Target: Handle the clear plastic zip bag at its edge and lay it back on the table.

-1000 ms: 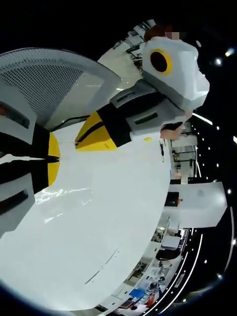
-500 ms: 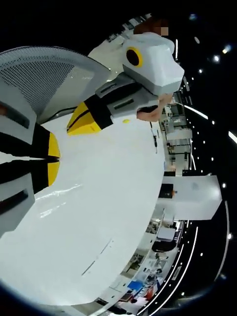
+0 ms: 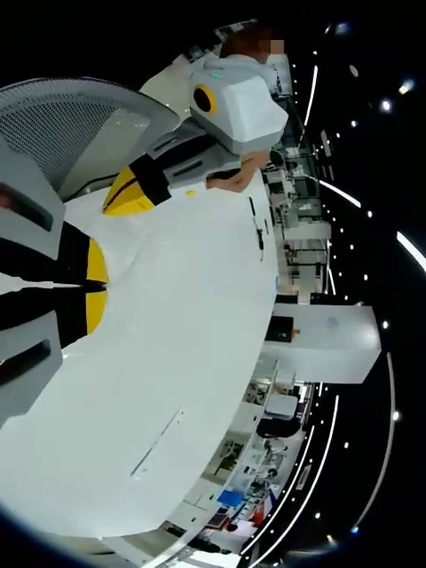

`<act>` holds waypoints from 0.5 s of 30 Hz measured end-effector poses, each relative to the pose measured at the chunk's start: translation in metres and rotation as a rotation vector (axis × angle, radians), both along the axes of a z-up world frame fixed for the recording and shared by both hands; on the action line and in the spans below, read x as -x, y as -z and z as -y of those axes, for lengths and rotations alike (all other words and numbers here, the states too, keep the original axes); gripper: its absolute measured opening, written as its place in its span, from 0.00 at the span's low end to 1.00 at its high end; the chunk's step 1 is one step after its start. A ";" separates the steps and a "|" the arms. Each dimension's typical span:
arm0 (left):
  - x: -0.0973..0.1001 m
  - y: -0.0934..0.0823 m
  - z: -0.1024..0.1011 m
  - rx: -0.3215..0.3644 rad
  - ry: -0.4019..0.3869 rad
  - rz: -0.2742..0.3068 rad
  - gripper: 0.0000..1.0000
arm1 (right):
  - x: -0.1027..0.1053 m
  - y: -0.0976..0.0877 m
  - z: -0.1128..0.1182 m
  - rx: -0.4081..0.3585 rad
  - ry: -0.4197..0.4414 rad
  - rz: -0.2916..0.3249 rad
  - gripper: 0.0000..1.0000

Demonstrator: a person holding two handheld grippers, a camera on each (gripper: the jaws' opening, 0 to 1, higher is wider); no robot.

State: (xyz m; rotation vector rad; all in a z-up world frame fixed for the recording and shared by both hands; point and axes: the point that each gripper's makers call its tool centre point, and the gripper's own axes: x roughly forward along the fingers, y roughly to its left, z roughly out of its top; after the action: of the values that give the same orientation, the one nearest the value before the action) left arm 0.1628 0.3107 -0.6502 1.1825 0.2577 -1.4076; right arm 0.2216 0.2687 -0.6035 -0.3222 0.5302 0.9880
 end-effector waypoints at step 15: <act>0.000 -0.004 -0.002 0.030 -0.022 -0.007 0.00 | 0.000 -0.012 0.001 0.006 0.006 0.048 0.00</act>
State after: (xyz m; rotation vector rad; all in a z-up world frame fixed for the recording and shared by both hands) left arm 0.1625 0.3131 -0.6464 1.1473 0.2532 -1.3924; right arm 0.2218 0.2676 -0.5913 -0.3483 0.4907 0.9706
